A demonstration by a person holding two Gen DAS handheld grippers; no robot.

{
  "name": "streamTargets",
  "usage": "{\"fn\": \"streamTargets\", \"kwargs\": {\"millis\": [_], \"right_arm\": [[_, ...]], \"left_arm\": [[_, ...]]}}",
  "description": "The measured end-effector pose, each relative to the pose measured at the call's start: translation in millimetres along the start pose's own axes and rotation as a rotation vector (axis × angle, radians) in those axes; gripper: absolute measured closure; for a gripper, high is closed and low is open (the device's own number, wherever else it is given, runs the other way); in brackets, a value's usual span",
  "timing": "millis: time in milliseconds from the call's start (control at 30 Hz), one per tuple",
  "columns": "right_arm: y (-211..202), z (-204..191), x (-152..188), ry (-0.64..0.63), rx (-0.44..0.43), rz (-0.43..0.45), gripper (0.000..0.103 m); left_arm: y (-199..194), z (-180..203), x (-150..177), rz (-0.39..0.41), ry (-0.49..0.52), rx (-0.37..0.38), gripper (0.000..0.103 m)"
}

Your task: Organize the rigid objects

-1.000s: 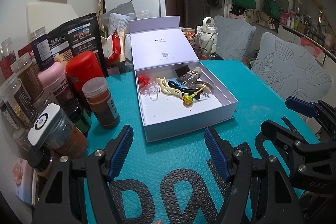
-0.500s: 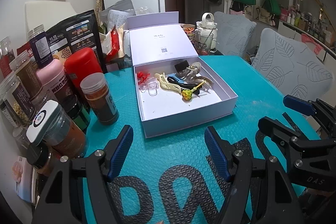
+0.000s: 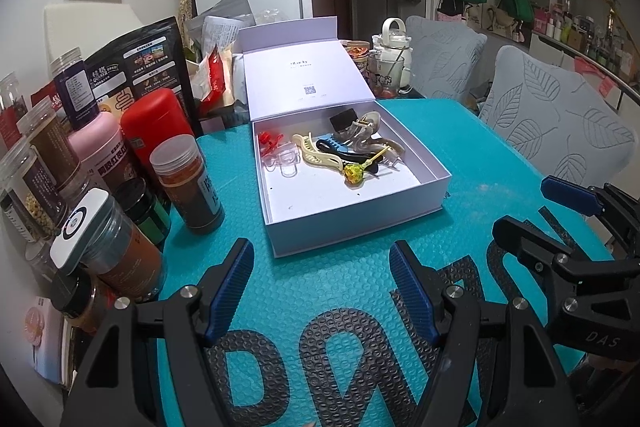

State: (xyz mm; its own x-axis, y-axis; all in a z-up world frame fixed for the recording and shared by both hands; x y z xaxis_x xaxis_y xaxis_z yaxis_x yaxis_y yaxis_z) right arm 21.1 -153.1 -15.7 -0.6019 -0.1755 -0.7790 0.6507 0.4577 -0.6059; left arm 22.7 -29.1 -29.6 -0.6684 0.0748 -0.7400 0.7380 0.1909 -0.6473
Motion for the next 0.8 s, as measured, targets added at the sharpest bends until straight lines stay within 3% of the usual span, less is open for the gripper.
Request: {"fn": "streamTargets", "kwargs": {"millis": [800], "right_arm": [[-6.0,0.1,0.8,0.002,0.003,0.007,0.023]], "left_arm": [[-5.3,1.6,3.8,-0.005,0.009,0.003,0.033]]}}
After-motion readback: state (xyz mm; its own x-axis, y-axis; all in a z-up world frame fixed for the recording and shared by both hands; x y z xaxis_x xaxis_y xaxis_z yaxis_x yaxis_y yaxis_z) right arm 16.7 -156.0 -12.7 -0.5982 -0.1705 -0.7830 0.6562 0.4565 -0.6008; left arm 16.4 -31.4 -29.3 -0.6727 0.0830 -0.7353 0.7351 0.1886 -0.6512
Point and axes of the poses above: each gripper's, at about its wrist camera, not at the fingertips, and y roughly the way its jaws point, z to its right, x to its underside, the point moved 7 cm from there along y, roughly the way its jaws point, and after that the axes turned 13 degrees about -x, right-handed, at the moved point
